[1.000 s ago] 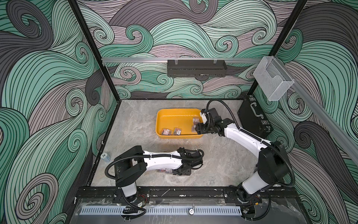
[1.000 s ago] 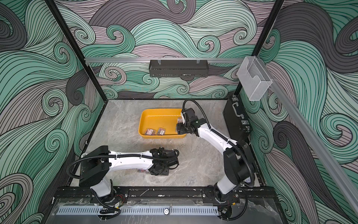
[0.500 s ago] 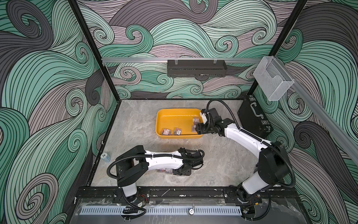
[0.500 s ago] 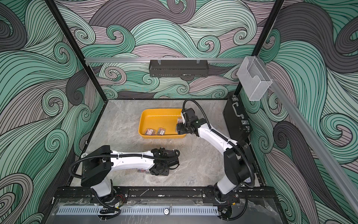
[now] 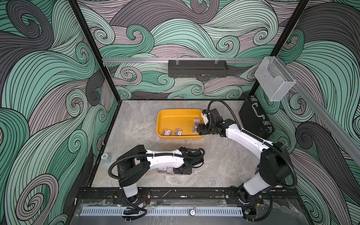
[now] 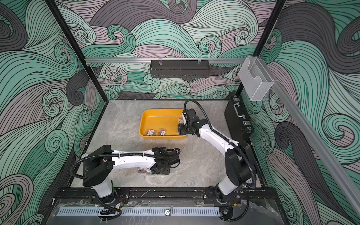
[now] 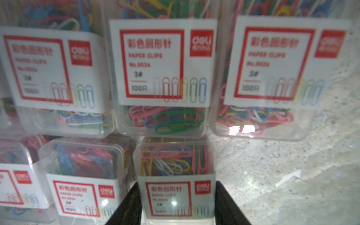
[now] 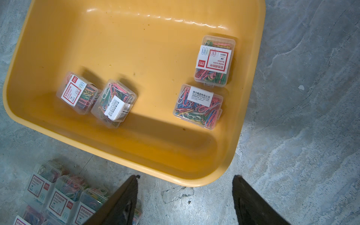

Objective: Take the paper clips out of the storage box
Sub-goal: Place the boxed paper clips at the center of the board.

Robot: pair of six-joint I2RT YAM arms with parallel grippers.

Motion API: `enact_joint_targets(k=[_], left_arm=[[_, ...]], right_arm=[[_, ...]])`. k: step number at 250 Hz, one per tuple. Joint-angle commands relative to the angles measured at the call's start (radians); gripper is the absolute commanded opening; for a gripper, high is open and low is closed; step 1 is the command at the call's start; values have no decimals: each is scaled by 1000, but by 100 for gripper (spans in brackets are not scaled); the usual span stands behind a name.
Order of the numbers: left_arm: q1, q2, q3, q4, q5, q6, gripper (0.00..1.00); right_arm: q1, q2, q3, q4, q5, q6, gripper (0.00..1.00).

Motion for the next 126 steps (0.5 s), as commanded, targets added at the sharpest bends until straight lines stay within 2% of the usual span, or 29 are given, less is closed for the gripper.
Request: enact_joint_targets(k=[1,85,126], left_arm=[[20,36,-4,-38,-46,13,51],[33,36,-7,-62,-69,22,52],[35,27,6,-70,-77,35,58]], right_arm=[[0,-20,0,-10,14,-5,76],[-1,-18,3,-13,14,-5,76],[0,-20,3,-17,16,-7,76]])
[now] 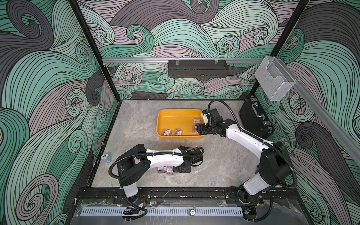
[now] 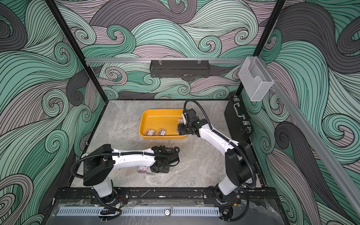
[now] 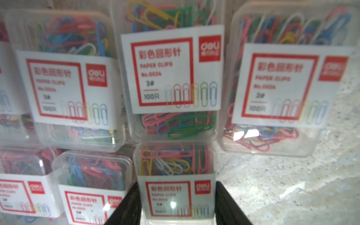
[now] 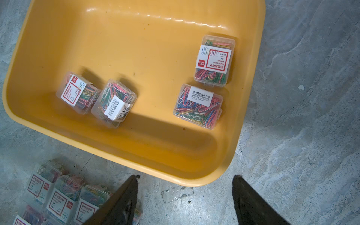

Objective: Take the paper clips out of the storage box
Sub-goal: Place the boxed paper clips at the center of the board.

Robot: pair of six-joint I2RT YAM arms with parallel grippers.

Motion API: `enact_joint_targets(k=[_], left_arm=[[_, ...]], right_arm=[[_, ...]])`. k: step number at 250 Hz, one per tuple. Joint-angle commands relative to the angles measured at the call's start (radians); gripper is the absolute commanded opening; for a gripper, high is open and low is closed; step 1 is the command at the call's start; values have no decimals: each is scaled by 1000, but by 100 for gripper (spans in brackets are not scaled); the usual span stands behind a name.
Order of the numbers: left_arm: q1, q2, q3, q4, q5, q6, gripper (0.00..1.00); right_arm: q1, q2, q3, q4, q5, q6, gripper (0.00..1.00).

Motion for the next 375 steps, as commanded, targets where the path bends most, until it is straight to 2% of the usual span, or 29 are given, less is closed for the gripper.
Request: enact_joint_targets(k=[1,54,133,168,212,275,330,353,375], left_arm=[[12,24,5,-67,-52,15,58],[12,-3,36,-99,-84,36,62],[12,-147,52,-90,-142,87,67],[39,-203,24,-103,-142,96,69],[113,-333,-123,-37,-114,97,70],[238,-619,-364,38,-56,93,73],[300,-883,-573,174,-14,82,78],[324,-931,-613,184,15,86,78],[336,-914,-624,201,42,93,78]], right_arm=[[0,-19,3,-16,16,-7,76],[-1,-18,10,-21,18,-8,76],[0,-15,11,-22,20,-9,76],[-1,-15,12,-22,22,-10,77],[-1,-22,13,-29,22,-12,77],[0,-25,13,-30,27,-12,77],[-1,-19,22,-31,22,-8,77],[1,-14,29,-33,22,-7,77],[3,-13,34,-35,21,-5,77]])
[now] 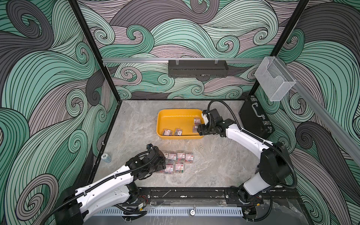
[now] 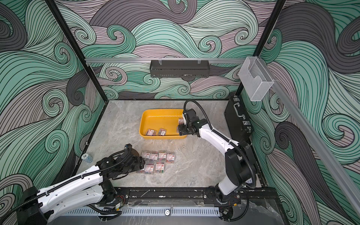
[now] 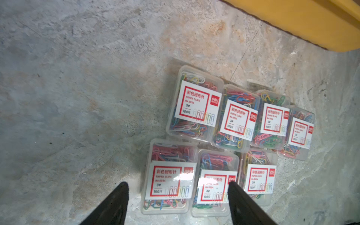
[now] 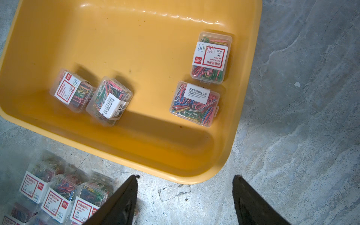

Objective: Take the paper clips out of the storage box
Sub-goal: Place the boxed paper clips at the center of the board, then move the boxed paper clips to the center of the board.

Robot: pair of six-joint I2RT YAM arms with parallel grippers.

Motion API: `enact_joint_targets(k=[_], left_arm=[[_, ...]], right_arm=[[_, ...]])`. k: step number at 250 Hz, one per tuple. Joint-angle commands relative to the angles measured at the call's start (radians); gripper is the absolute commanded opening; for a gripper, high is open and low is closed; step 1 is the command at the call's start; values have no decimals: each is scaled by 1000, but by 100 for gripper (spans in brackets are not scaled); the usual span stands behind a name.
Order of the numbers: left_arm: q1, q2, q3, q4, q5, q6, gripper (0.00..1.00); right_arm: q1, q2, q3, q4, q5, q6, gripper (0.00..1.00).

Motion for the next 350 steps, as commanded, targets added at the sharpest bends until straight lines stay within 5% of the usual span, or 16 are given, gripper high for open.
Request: enact_joint_targets(k=[1,178,270,350], left_arm=[[18,9,-7,51,52,6,78],[22,303,95,84,189,58,72],[49,225,194,-30,58,126,73],[67,161,228,165,-1,298,75]], right_arm=[[3,-13,33,-20,7,-3,76],[7,-11,35,-30,17,-4,76],[7,44,113,-68,77,-23,76],[23,206,252,-72,116,10,76]])
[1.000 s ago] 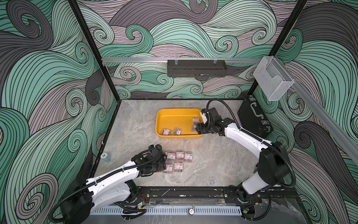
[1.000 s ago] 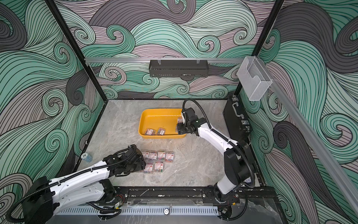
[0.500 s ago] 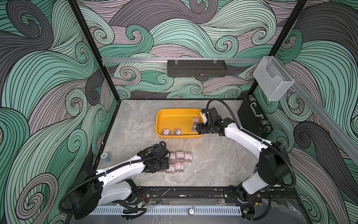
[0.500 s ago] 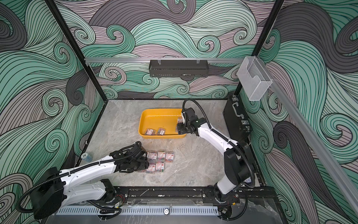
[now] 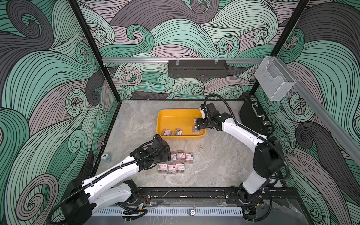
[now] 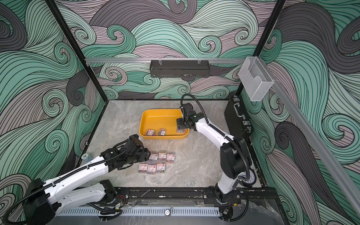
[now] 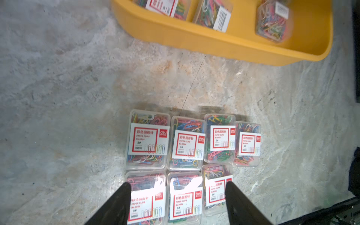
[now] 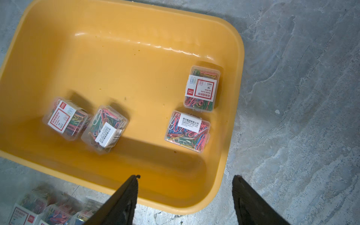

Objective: Take the paper clips out of the storage box
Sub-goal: Move the boxed paper clips to the center of the board, then adjust the boxed paper clips in the storage box.

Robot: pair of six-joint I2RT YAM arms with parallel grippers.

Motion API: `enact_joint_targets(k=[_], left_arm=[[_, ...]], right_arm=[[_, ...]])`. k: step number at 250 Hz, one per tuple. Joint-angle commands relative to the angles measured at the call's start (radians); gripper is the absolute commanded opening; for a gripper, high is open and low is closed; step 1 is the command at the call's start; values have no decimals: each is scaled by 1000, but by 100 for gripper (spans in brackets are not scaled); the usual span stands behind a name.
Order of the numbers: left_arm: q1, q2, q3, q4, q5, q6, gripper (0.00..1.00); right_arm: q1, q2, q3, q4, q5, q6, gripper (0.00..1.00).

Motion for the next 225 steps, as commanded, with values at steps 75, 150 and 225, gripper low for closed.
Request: enact_joint_targets(k=[75,150,225], left_arm=[[14,59,163,-8,12,132,74],[16,54,163,-19,22,119,73],[15,56,166,-37,16,124,73]], right_arm=[[60,307,309,-148,179,65,70],[55,485,472,-194,227,124,82],[24,581,575,-219,231,134,90]])
